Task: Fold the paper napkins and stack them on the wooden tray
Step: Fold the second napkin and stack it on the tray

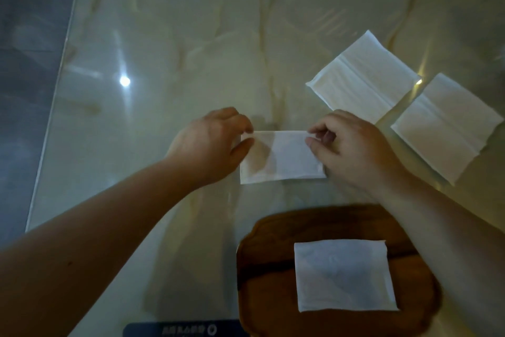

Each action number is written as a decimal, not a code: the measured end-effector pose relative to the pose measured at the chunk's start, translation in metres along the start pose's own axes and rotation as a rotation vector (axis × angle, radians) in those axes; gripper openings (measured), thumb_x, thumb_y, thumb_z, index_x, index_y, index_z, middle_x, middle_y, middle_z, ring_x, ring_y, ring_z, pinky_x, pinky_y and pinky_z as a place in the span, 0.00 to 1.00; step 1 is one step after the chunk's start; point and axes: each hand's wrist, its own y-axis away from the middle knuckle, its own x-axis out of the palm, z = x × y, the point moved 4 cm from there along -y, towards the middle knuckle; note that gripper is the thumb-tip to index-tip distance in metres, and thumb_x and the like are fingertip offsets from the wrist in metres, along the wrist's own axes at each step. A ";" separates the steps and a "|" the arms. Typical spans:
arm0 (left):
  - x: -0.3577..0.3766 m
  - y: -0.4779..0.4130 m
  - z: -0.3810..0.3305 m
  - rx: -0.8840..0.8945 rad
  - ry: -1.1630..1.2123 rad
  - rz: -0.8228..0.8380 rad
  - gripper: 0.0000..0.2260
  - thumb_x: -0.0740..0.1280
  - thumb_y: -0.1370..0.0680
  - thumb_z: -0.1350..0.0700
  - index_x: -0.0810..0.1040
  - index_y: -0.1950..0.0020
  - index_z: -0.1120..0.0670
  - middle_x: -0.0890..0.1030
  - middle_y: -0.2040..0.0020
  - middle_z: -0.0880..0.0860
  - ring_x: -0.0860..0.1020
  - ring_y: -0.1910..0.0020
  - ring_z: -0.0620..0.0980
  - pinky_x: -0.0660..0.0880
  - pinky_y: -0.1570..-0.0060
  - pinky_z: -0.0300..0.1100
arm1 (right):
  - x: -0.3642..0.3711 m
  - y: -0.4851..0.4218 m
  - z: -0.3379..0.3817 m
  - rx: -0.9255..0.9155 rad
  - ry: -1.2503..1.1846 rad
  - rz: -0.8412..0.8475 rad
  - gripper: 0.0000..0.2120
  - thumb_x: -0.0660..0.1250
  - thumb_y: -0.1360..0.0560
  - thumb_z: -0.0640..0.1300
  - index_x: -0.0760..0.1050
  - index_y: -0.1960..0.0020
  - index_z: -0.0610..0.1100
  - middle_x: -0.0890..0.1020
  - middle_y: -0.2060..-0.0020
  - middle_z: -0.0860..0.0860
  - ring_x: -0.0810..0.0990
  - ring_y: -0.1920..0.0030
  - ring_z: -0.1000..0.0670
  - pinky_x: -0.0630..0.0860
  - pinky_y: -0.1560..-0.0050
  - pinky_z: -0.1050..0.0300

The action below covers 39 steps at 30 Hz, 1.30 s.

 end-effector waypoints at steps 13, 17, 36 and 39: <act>0.018 -0.017 0.000 -0.166 -0.063 0.096 0.05 0.67 0.26 0.51 0.79 0.53 0.51 0.75 0.54 0.51 0.74 0.51 0.53 0.75 0.55 0.48 | 0.005 -0.015 -0.008 0.042 0.066 0.081 0.04 0.70 0.28 0.46 0.77 0.59 0.46 0.75 0.63 0.54 0.77 0.62 0.51 0.71 0.65 0.57; 0.010 -0.010 -0.002 -0.292 0.168 0.066 0.04 0.68 0.26 0.51 0.75 0.60 0.45 0.77 0.62 0.42 0.77 0.61 0.43 0.71 0.65 0.35 | -0.005 -0.001 -0.009 0.170 -0.254 0.040 0.05 0.71 0.29 0.50 0.77 0.60 0.51 0.81 0.66 0.56 0.80 0.64 0.57 0.76 0.65 0.63; 0.023 0.044 -0.068 -0.402 0.645 0.204 0.06 0.71 0.27 0.58 0.77 0.61 0.49 0.82 0.62 0.46 0.76 0.81 0.48 0.73 0.81 0.37 | -0.030 0.116 -0.006 0.450 -0.585 -0.066 0.10 0.72 0.29 0.37 0.77 0.59 0.51 0.83 0.60 0.53 0.85 0.61 0.55 0.79 0.65 0.59; 0.034 0.054 -0.081 -0.395 0.629 0.233 0.07 0.71 0.27 0.56 0.76 0.62 0.46 0.81 0.61 0.47 0.76 0.81 0.47 0.73 0.81 0.39 | -0.031 0.134 -0.014 0.473 -0.562 -0.047 0.10 0.73 0.30 0.38 0.77 0.58 0.52 0.84 0.61 0.53 0.85 0.60 0.55 0.79 0.61 0.57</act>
